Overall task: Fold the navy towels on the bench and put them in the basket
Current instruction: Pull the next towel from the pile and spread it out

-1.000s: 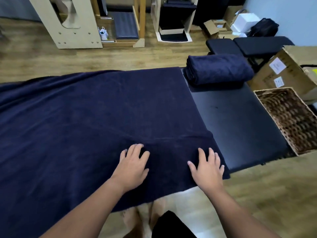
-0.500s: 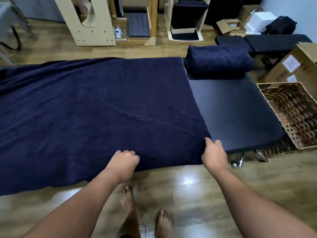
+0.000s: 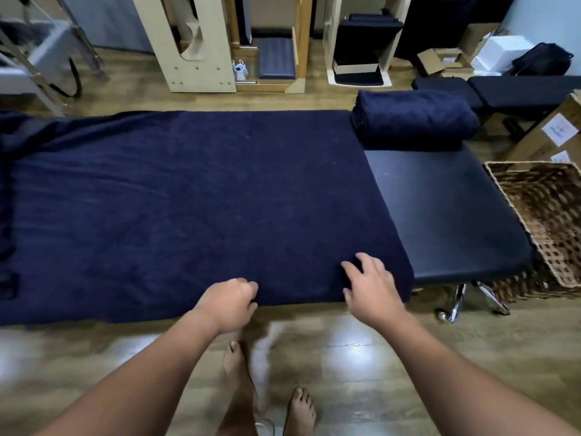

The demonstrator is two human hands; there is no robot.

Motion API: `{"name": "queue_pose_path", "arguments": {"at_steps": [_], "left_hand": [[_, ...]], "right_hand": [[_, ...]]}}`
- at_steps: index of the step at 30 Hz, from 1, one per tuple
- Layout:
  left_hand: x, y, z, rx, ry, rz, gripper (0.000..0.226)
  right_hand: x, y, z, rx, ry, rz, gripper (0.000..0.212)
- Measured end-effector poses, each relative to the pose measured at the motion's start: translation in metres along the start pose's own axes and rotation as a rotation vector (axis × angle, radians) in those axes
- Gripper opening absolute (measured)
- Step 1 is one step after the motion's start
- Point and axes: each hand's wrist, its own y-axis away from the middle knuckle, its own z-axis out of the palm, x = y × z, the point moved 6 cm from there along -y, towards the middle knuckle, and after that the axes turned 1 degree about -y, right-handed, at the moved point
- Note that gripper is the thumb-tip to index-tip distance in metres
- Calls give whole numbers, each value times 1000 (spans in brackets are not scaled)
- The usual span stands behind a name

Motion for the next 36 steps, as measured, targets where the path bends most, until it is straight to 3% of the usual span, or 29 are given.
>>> {"name": "queue_pose_path", "arguments": {"at_steps": [9,14,17,21,26,29,31,34,36], "left_hand": [[-100,56,-14,6,-42,-369,16],[-193,108,-12,-4,-173,-596,36],[-246,136,-9,7,-258,-680,36],[-303,156,-1,45,-333,-614,37],[-343,156,2,59,-279,-305,18],[-352,155,-5,-59,-187,-237,11],[-355,156,-6,-158,-3,-221,5],[-371,160,-12,-232,252,-241,14],[-388,160,-18,-185,258,-278,22]], "right_hand": [[-158,-14,14,-219,36,-383,55],[-241,-17,23,-255,121,-543,50],[-291,-25,25,-199,118,-567,39],[-370,-37,28,-104,93,-608,34],[-452,-47,34,-70,209,-679,29],[-474,-53,39,-172,289,-689,12],[-480,-53,42,-270,319,-718,7],[-488,-59,39,-447,256,-709,11],[-494,-72,30,-465,183,-647,20]]}}
